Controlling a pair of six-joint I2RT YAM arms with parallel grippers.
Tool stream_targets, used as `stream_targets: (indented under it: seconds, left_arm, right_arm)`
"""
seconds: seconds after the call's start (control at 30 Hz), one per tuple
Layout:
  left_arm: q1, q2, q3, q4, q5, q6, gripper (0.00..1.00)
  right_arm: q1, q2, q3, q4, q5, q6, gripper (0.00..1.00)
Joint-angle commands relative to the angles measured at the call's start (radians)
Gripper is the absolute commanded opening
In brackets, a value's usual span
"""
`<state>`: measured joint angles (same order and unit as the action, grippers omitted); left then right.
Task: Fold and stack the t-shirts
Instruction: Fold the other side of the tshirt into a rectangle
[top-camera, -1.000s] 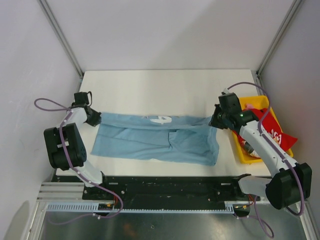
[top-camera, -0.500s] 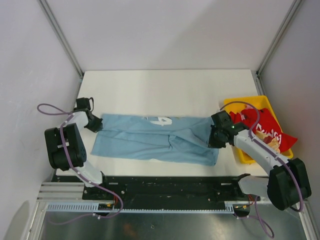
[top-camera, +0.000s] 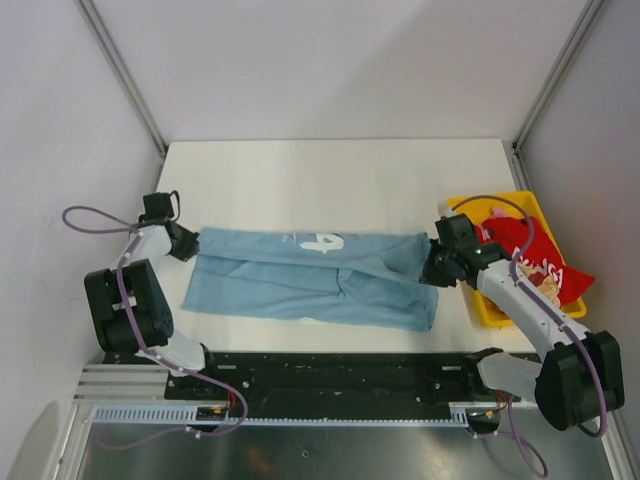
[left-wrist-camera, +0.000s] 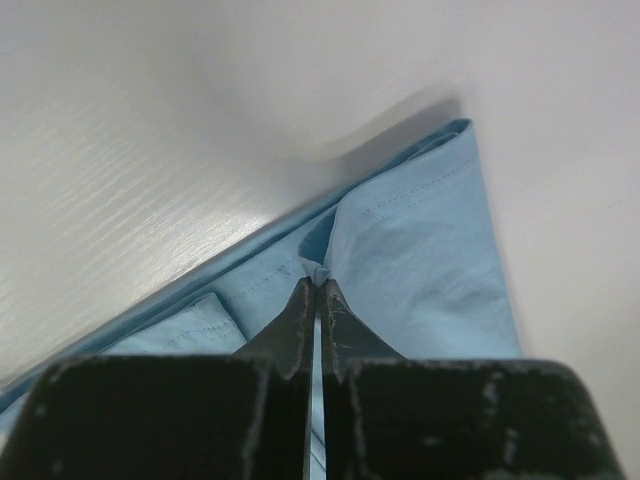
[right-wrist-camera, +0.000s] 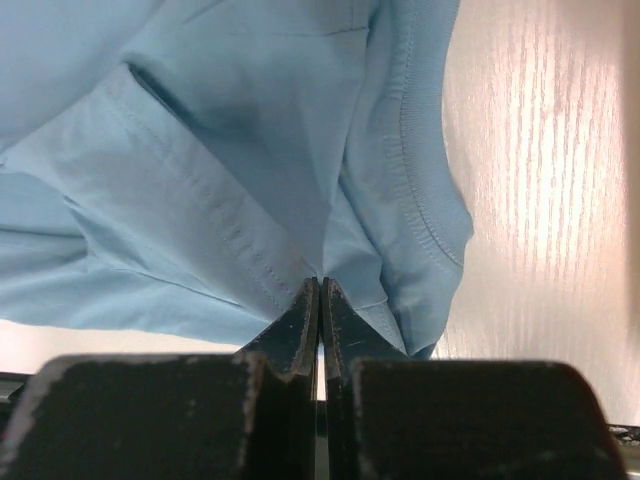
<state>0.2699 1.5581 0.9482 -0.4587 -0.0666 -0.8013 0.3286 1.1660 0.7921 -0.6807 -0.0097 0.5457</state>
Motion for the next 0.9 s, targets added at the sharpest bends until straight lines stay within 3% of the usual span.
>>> stream_targets:
  seconds: [0.0, 0.2, 0.87]
  left_arm:
    - [0.021, -0.057, -0.019, 0.002, -0.01, 0.033, 0.0]
    - [0.025, -0.047, -0.057, 0.005, -0.011, 0.036, 0.0]
    - [0.026, -0.02, -0.106, 0.031, 0.002, 0.04, 0.0]
  right_arm:
    - [-0.001, -0.055, 0.059, -0.034, -0.023, -0.006, 0.0]
    - [0.044, -0.043, 0.049, -0.05, 0.001, 0.018, 0.0]
    - [0.074, 0.017, -0.153, 0.125, -0.088, 0.056, 0.0]
